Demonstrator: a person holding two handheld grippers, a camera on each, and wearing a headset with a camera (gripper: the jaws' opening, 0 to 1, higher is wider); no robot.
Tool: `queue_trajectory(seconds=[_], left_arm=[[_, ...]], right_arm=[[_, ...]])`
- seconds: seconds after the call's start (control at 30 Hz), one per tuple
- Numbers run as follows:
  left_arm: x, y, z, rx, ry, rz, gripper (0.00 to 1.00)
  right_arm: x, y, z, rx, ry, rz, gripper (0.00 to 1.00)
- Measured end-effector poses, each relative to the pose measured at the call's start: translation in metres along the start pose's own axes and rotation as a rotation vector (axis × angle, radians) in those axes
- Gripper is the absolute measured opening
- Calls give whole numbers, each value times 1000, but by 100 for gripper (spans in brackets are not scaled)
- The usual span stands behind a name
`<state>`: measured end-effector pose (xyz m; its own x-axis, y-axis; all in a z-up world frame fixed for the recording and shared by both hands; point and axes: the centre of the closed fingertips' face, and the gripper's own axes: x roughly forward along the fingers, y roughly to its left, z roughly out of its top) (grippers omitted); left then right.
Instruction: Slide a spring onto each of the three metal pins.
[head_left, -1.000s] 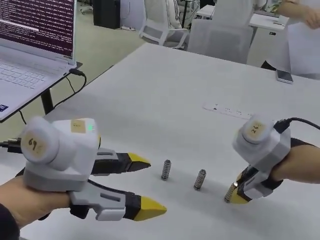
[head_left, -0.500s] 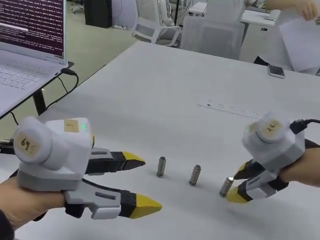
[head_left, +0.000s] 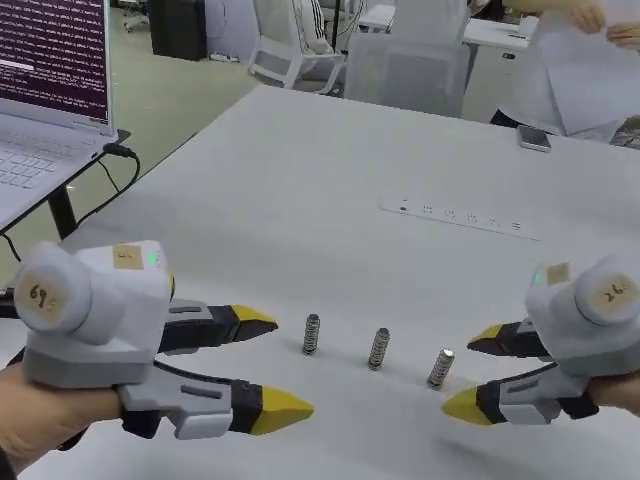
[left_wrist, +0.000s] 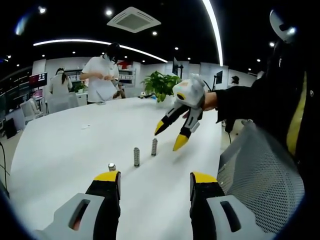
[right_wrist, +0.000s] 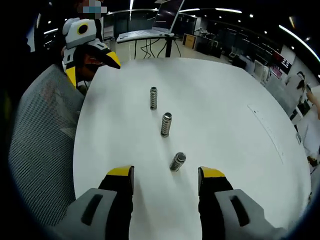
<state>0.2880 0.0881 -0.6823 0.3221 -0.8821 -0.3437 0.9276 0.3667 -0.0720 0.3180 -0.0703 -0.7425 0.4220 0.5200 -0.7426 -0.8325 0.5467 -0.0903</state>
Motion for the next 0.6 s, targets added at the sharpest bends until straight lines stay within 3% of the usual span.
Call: queue_trajectory(seconds=[0.13,0.33,0.6], left_arm=[[0,1,0,-2,-6,4,51],[-2,3,0,-15,-13,13,51],[-3,3,-2,-23,-13,15,52]], right_arm=[[-6,8,7,8,-93,-9,51],[-11,23,7,-5,-163,-7,57],[-27,30,10,36,-280,-46,66]])
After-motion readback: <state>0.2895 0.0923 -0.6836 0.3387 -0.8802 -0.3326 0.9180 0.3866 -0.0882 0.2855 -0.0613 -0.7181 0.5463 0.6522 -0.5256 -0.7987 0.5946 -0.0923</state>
